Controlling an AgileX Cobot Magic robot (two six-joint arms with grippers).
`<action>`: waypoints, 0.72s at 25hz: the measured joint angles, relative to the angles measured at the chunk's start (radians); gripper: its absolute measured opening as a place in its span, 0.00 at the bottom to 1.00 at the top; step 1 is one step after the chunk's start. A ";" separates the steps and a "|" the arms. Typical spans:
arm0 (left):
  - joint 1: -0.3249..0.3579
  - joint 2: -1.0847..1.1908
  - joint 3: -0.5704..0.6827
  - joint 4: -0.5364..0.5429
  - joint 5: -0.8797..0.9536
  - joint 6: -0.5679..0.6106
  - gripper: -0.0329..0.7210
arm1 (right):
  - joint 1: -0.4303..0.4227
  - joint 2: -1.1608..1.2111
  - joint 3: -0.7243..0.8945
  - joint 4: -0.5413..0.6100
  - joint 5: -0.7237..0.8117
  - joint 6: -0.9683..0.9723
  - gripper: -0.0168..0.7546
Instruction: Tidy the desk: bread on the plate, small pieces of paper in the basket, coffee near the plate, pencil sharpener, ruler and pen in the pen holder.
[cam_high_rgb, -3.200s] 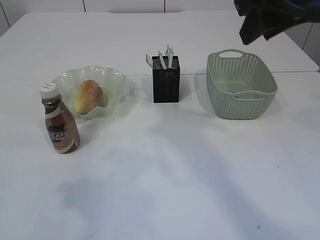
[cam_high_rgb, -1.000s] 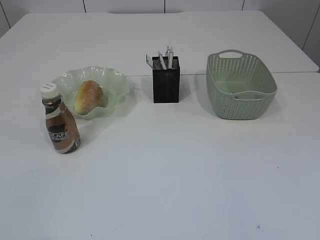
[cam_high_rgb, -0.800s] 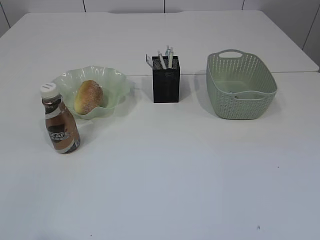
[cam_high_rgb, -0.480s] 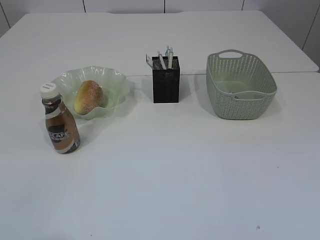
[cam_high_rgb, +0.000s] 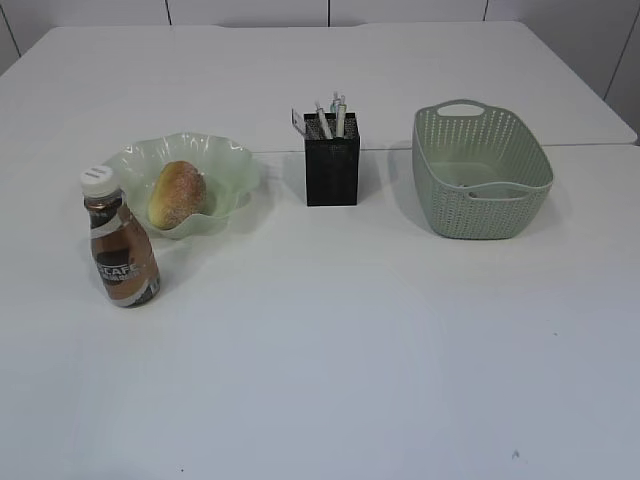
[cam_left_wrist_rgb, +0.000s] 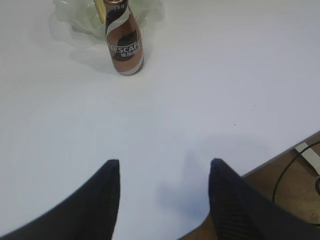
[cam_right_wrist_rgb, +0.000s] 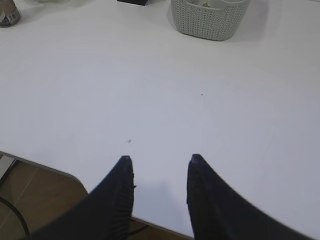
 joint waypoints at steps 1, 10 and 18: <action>0.000 0.000 0.000 0.000 0.000 0.000 0.58 | 0.000 0.000 0.000 0.000 0.000 0.000 0.41; 0.000 -0.024 0.000 0.000 -0.003 0.000 0.58 | 0.000 0.000 0.000 0.000 -0.003 0.000 0.41; 0.000 -0.026 0.000 0.000 -0.005 0.000 0.58 | 0.000 -0.005 0.000 0.000 -0.004 0.000 0.41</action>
